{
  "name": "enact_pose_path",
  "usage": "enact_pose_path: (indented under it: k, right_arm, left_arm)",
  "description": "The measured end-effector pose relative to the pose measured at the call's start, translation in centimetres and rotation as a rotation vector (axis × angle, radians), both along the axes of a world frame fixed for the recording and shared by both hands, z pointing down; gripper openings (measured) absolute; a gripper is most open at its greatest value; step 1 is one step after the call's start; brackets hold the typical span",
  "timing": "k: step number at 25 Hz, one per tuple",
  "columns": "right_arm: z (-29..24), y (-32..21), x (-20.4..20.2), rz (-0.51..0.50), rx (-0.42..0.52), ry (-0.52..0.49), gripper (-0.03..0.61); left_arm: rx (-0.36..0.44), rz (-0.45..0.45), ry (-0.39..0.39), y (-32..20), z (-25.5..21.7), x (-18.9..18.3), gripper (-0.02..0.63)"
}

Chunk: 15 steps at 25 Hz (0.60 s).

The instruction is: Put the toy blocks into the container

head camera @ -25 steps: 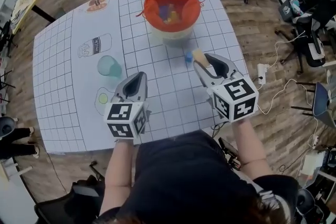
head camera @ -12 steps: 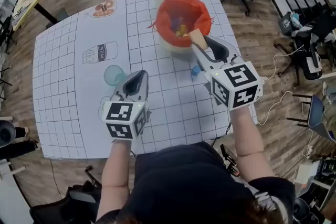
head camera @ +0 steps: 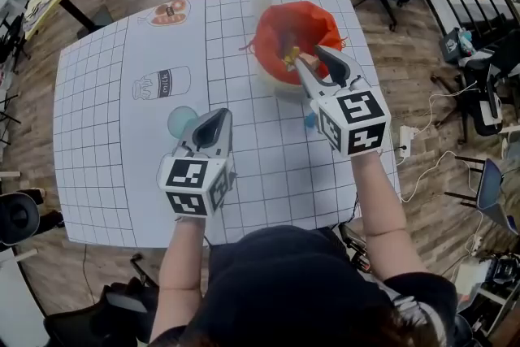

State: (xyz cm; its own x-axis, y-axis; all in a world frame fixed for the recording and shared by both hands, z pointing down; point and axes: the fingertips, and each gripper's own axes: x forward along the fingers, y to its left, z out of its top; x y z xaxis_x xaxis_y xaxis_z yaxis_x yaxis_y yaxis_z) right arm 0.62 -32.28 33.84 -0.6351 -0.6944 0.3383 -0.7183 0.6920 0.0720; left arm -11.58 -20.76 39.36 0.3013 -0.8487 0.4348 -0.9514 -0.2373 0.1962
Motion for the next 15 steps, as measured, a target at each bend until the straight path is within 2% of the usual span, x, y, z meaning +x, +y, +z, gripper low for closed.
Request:
enact_pose_path:
  k: [4,15]
  right_arm:
    - [0.6,-0.2,0.1,0.010,-0.001,0.015,0.173]
    - [-1.0,0.9,3.3,0.083,0.031,-0.037,0.161]
  left_arm:
    - [-0.004,0.006,-0.001,-0.3,0.3,-0.1,0.026]
    - [0.002,0.039,0.007,-0.5,0.8,1.1,0.026]
